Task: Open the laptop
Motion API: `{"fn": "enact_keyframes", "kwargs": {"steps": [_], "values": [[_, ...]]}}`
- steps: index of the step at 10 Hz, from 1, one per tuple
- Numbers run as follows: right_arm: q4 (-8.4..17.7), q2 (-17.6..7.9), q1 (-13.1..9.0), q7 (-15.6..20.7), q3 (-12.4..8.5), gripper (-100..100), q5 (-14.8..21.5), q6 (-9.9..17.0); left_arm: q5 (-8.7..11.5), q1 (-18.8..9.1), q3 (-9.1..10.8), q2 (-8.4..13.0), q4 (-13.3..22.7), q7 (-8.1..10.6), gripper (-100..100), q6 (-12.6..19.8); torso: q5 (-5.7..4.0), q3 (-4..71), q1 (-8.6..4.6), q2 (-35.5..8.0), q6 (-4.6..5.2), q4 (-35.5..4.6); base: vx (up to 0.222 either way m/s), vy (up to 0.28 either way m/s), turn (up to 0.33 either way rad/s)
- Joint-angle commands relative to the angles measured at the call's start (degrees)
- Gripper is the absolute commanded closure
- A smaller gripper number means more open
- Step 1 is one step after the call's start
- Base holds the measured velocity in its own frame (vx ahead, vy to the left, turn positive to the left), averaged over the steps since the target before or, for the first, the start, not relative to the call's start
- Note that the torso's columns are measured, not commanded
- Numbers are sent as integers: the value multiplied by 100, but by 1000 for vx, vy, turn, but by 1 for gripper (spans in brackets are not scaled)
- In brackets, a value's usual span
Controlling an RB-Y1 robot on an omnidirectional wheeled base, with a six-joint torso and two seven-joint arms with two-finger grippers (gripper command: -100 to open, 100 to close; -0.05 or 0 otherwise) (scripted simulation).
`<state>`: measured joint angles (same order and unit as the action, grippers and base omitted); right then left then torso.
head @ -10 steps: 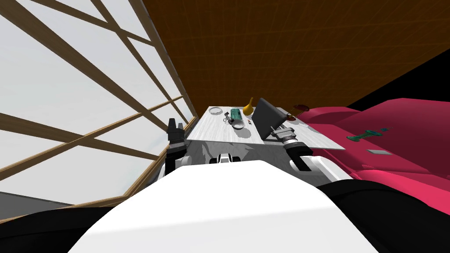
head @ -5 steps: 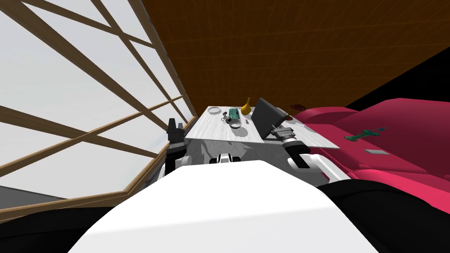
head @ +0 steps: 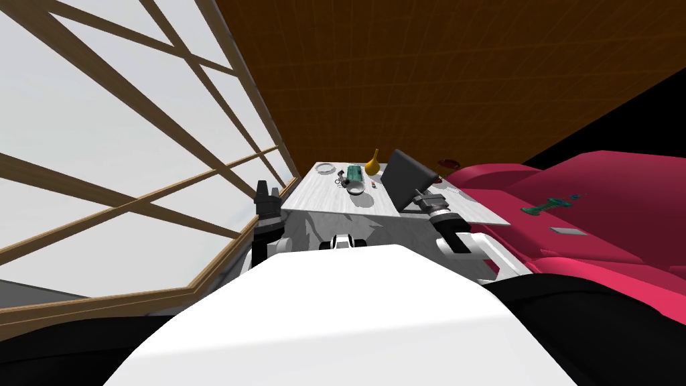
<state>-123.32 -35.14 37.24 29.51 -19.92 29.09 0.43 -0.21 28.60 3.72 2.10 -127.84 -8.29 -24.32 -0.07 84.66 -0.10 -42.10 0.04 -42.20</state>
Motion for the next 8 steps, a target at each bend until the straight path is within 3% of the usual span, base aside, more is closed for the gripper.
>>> {"fn": "enact_keyframes", "kwargs": {"steps": [1,8], "values": [[357,187,-261,-230,90,100,-227,-119,0,-1,0,0,0,0,0,0,-4,-1,-12,-2,-4,1,-44,-86,44],[1191,625,-871,-765,299,100,-756,-397,0,0,0,1,0,0,0,0,-59,2,-57,22,8,44,-40,-82,17]]}}
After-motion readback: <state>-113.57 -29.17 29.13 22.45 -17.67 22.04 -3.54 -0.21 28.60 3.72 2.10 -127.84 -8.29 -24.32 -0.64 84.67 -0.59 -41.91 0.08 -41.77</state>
